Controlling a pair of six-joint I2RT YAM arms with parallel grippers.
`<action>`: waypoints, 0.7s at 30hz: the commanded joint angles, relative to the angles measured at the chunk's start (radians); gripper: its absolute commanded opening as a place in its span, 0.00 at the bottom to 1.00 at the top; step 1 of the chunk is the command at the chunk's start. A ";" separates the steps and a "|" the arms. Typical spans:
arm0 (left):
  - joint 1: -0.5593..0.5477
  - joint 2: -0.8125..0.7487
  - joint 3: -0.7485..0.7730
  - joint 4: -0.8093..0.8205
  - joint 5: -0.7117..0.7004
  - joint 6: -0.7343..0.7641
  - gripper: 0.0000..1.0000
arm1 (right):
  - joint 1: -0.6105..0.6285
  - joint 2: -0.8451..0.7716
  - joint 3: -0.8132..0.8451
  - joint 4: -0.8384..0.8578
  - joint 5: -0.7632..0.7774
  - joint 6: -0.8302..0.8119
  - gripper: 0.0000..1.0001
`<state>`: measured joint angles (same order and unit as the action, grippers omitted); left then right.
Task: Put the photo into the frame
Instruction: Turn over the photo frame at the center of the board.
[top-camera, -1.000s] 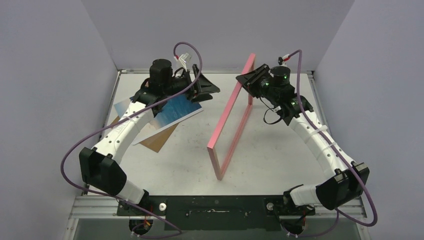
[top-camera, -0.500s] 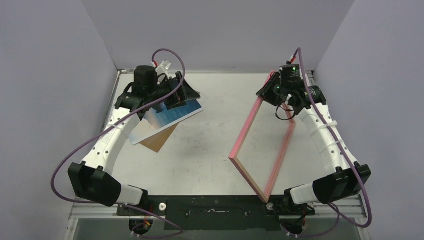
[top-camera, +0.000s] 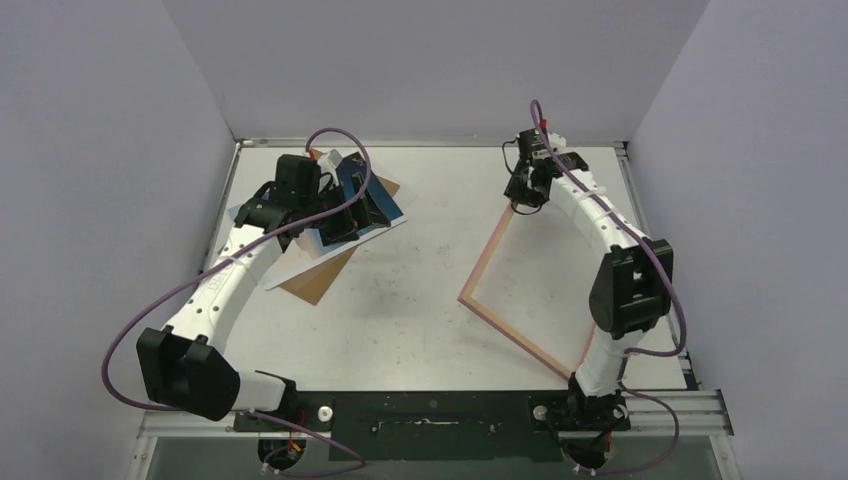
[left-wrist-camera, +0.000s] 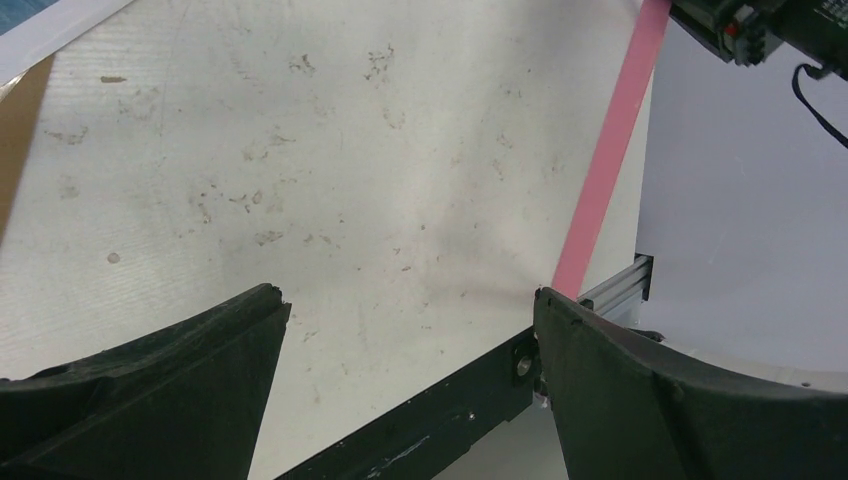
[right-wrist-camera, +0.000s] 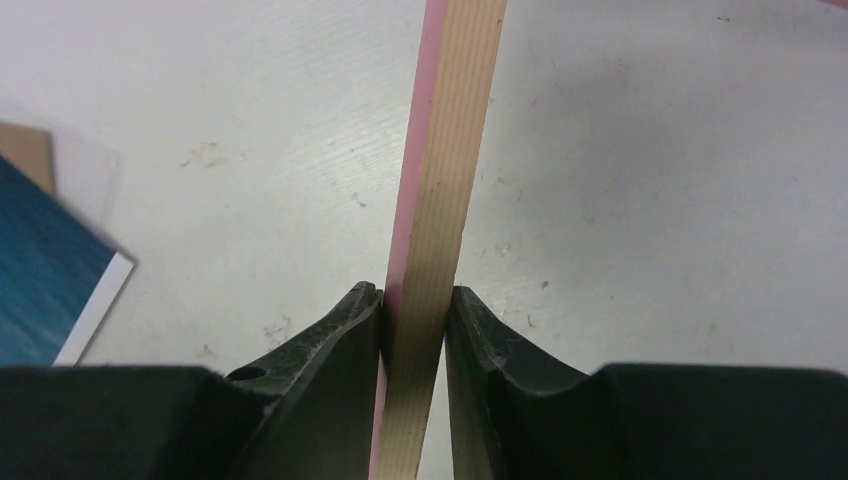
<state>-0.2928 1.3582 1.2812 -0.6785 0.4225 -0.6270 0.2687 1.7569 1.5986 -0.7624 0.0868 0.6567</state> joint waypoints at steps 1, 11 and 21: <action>0.004 -0.042 -0.009 -0.035 -0.040 0.025 0.92 | -0.005 0.116 0.095 0.130 0.055 -0.041 0.21; 0.004 0.005 0.023 -0.101 -0.088 0.023 0.92 | 0.047 0.423 0.186 0.241 0.007 -0.006 0.26; 0.004 0.067 0.066 -0.133 -0.132 0.053 0.92 | 0.058 0.455 0.160 0.253 -0.005 0.020 0.54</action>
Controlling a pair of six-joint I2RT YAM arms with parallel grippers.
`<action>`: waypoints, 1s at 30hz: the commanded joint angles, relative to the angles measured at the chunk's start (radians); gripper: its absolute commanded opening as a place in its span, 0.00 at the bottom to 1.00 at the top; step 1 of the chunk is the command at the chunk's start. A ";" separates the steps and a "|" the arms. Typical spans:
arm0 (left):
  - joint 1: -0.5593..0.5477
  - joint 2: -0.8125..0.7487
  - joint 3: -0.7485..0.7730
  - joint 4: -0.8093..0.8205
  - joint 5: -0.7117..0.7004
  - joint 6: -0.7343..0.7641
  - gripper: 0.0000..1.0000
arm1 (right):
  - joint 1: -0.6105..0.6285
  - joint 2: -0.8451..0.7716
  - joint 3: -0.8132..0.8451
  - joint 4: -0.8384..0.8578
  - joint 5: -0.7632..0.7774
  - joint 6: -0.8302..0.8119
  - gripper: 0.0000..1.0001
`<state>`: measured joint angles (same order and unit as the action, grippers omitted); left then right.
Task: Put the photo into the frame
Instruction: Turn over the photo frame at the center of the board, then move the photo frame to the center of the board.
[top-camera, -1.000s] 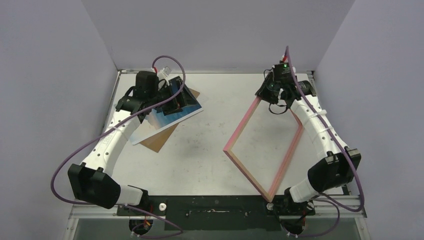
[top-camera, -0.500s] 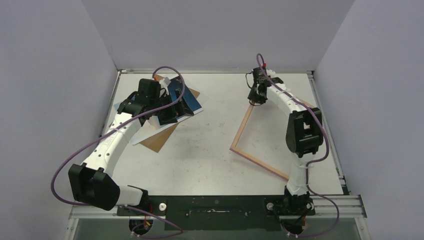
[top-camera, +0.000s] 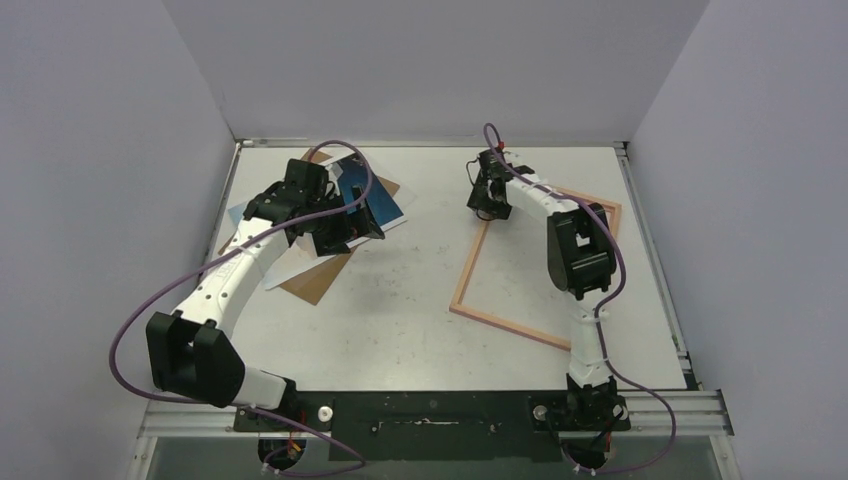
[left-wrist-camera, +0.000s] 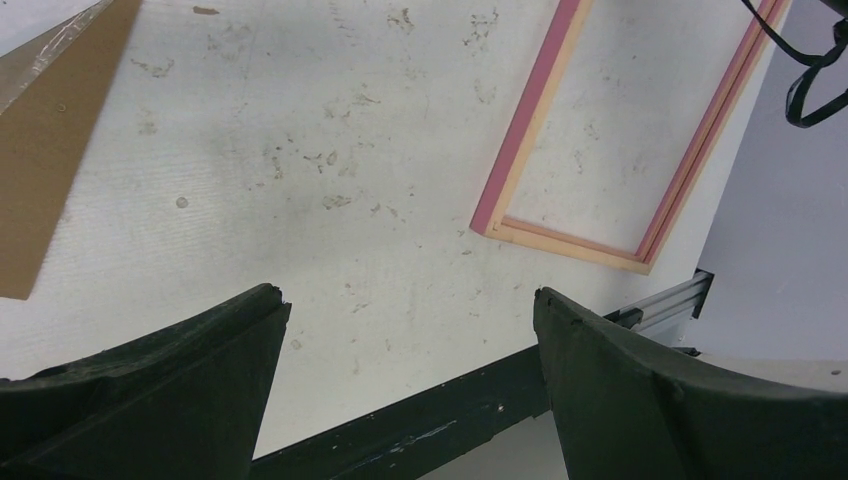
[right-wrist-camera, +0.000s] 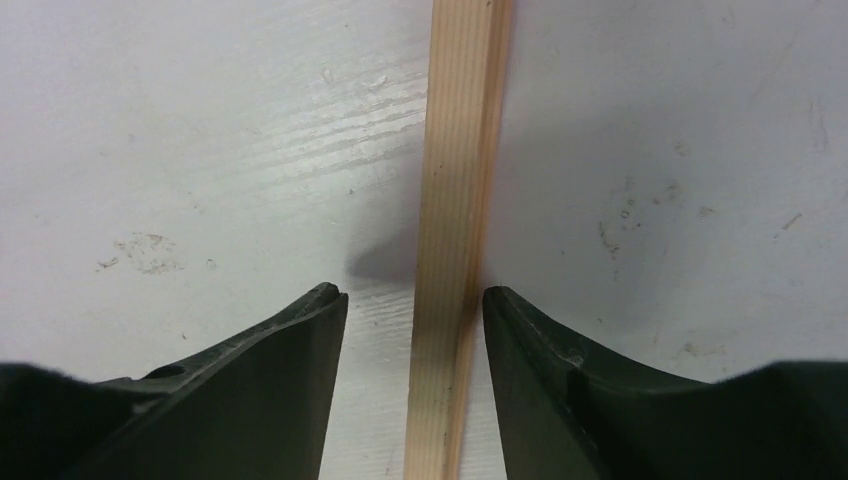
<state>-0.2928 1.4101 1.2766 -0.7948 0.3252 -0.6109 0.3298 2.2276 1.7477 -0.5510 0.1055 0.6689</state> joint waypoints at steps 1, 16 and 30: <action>0.004 0.019 0.077 -0.017 -0.036 0.040 0.92 | -0.005 -0.025 0.014 0.037 -0.031 0.007 0.59; -0.115 0.074 0.073 0.071 -0.069 0.149 0.89 | -0.138 -0.368 -0.137 -0.051 -0.027 -0.060 0.64; -0.205 0.129 -0.023 0.262 -0.024 0.090 0.76 | -0.528 -0.736 -0.585 -0.233 0.223 -0.115 0.88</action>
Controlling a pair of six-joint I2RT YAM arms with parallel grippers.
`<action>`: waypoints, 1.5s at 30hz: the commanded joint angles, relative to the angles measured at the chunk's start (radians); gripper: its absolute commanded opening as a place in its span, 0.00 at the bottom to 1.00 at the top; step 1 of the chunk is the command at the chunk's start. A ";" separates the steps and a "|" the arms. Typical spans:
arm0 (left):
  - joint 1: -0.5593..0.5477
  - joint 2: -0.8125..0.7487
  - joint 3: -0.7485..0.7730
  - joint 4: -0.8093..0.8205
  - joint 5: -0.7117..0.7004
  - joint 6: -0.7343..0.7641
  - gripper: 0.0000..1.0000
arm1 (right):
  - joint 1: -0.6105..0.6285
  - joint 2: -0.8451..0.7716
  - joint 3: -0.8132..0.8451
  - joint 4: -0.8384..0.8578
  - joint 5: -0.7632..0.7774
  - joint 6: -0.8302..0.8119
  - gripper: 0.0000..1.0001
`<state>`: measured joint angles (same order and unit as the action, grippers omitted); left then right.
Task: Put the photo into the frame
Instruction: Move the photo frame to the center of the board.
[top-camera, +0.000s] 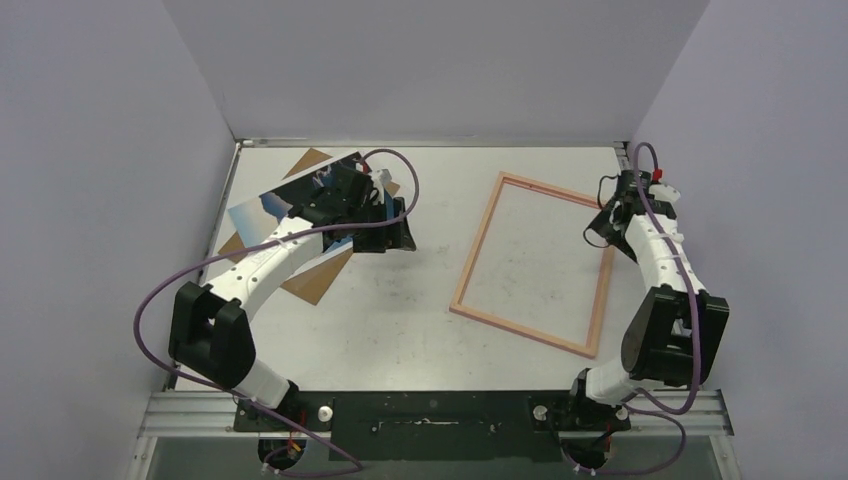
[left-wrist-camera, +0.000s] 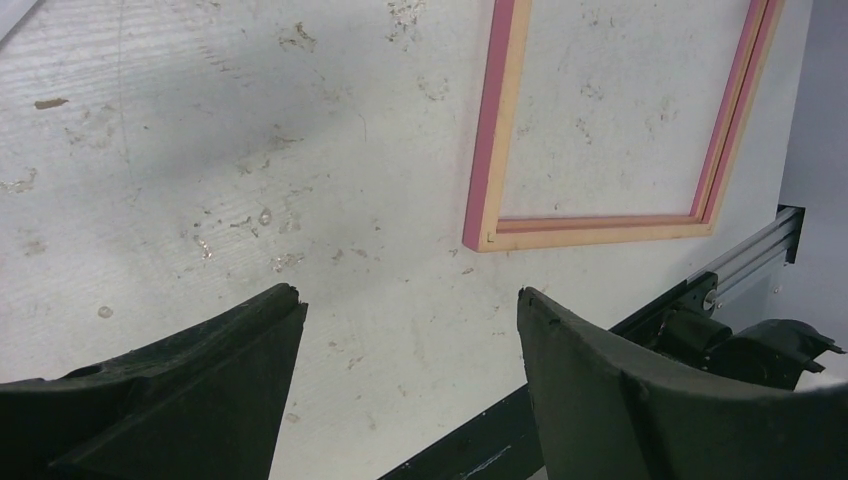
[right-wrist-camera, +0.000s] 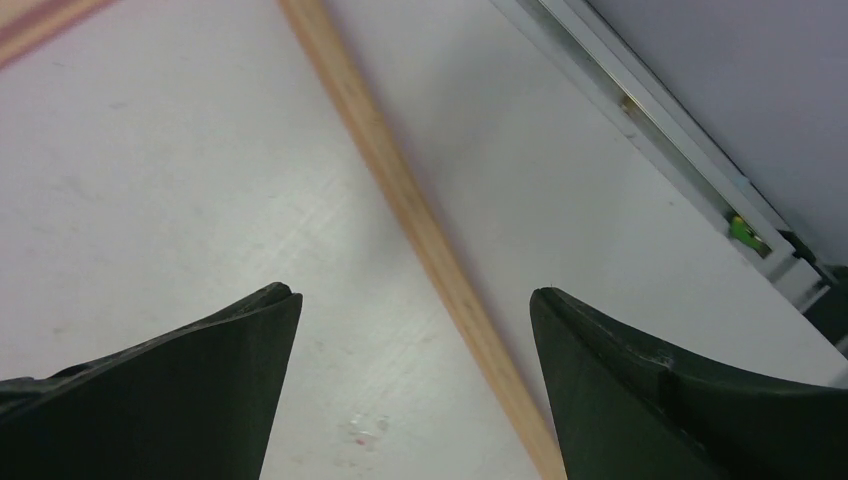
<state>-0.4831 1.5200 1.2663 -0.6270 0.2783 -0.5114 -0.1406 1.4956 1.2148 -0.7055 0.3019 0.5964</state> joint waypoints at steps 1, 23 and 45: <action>-0.019 0.021 -0.019 0.100 0.027 -0.013 0.76 | -0.071 -0.002 -0.060 -0.081 0.005 -0.070 0.88; -0.038 0.052 -0.047 0.122 0.056 0.012 0.77 | -0.132 0.258 0.008 -0.102 -0.186 -0.167 0.70; -0.105 0.369 0.052 0.288 0.010 0.002 0.68 | 0.016 0.316 0.035 -0.043 -0.333 -0.275 0.35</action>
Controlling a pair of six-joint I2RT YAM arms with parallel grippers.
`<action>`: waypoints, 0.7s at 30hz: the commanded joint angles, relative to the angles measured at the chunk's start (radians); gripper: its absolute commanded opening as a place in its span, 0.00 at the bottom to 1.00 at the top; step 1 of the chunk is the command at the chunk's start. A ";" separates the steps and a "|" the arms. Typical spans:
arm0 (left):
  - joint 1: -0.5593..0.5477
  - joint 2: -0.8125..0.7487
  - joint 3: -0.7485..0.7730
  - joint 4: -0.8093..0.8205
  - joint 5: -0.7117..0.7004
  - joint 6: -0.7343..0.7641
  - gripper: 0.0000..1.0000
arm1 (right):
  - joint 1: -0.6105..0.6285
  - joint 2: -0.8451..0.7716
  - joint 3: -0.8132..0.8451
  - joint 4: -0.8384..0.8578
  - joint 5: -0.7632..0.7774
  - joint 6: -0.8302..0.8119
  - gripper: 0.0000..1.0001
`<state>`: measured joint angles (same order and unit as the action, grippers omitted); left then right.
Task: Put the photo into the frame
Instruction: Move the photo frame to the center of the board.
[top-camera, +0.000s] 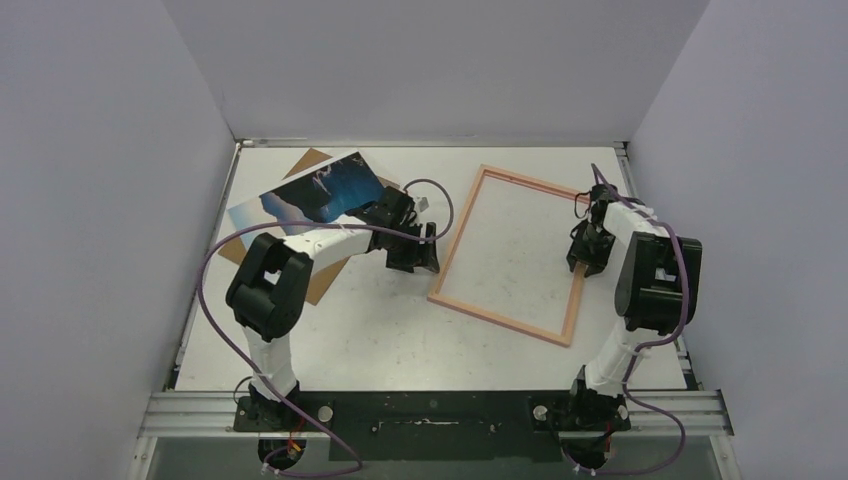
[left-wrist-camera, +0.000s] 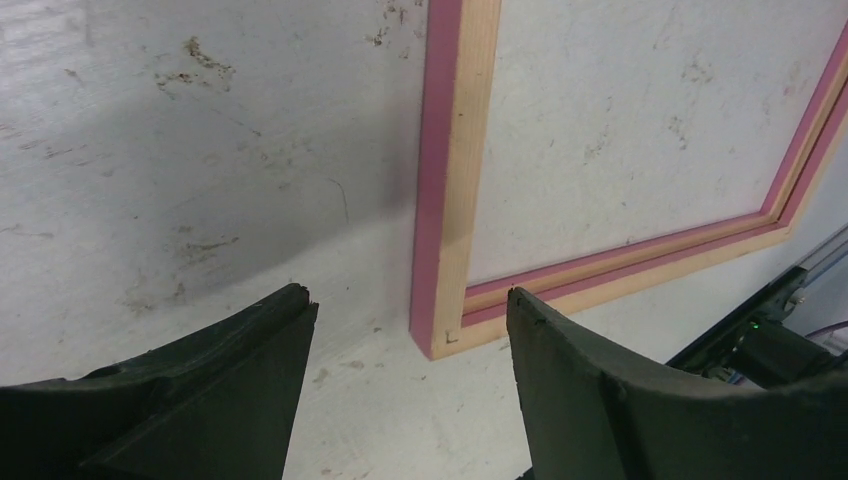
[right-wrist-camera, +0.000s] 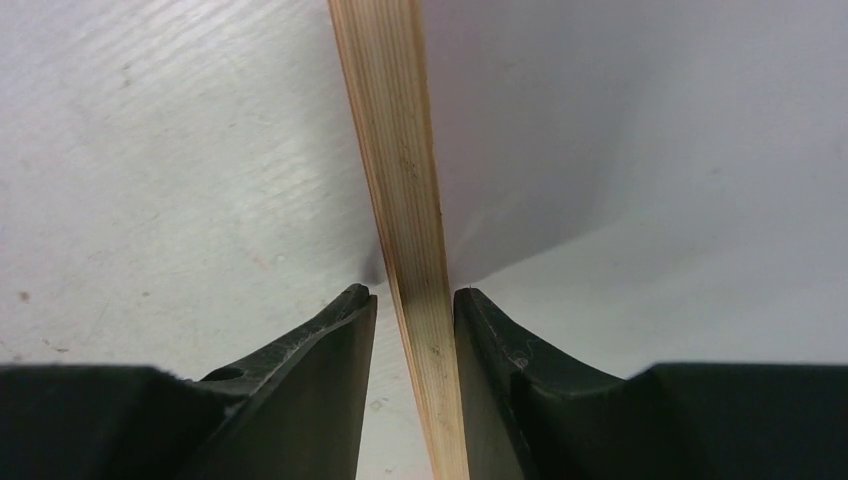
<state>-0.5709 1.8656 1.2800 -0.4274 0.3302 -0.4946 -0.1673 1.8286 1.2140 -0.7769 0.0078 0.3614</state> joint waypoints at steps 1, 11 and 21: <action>-0.018 0.027 0.030 0.093 -0.068 -0.017 0.68 | 0.065 -0.017 0.041 0.020 -0.016 -0.050 0.33; -0.017 -0.077 -0.082 0.080 -0.194 0.002 0.68 | 0.200 -0.005 0.056 -0.002 0.088 -0.099 0.26; 0.011 -0.243 -0.122 0.026 -0.224 -0.002 0.69 | 0.241 -0.007 0.046 0.010 0.058 -0.115 0.27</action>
<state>-0.5831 1.7023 1.1507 -0.3859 0.1303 -0.5037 0.0608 1.8301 1.2304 -0.7788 0.0700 0.2687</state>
